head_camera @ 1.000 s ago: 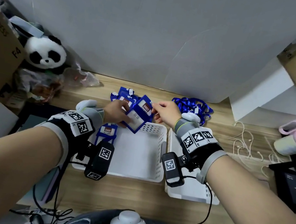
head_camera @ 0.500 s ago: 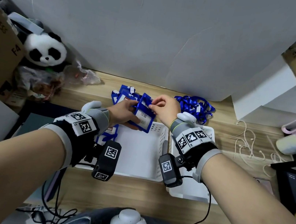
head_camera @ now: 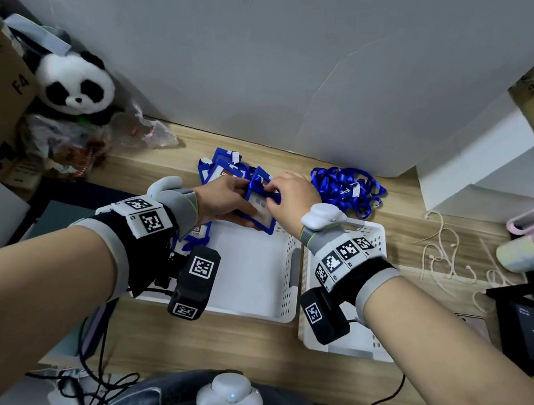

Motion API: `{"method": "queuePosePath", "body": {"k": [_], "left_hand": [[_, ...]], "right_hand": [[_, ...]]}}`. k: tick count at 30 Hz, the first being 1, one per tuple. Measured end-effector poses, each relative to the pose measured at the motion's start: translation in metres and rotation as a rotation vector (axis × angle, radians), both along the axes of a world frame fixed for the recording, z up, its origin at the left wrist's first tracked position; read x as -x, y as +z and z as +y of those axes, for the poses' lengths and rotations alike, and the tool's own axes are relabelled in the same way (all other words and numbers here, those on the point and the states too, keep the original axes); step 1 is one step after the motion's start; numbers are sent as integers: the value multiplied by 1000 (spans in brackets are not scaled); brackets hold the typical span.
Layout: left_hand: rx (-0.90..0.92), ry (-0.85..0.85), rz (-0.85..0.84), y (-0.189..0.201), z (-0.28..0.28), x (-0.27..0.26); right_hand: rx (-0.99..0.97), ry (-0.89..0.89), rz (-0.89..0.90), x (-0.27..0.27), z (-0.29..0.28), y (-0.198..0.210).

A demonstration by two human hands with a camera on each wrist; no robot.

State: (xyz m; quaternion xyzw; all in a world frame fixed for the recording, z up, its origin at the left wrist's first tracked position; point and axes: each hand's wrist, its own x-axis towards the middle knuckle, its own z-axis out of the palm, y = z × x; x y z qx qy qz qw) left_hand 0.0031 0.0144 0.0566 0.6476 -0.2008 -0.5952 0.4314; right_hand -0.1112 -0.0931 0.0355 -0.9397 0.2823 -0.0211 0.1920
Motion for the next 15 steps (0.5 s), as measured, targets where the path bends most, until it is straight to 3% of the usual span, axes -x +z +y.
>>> {"method": "queuePosePath", "body": {"k": [2, 8, 13, 15], "left_hand": [[-13, -24, 6, 1, -1, 1], [-38, 4, -33, 0, -4, -2], [-85, 9, -22, -1, -3, -4], [-90, 4, -20, -1, -1, -6]], "right_hand": [[-18, -54, -43, 0, -1, 1], [-391, -260, -68, -5, -4, 1], [-339, -151, 162, -2, -2, -1], [-301, -105, 151, 2, 0, -3]]}}
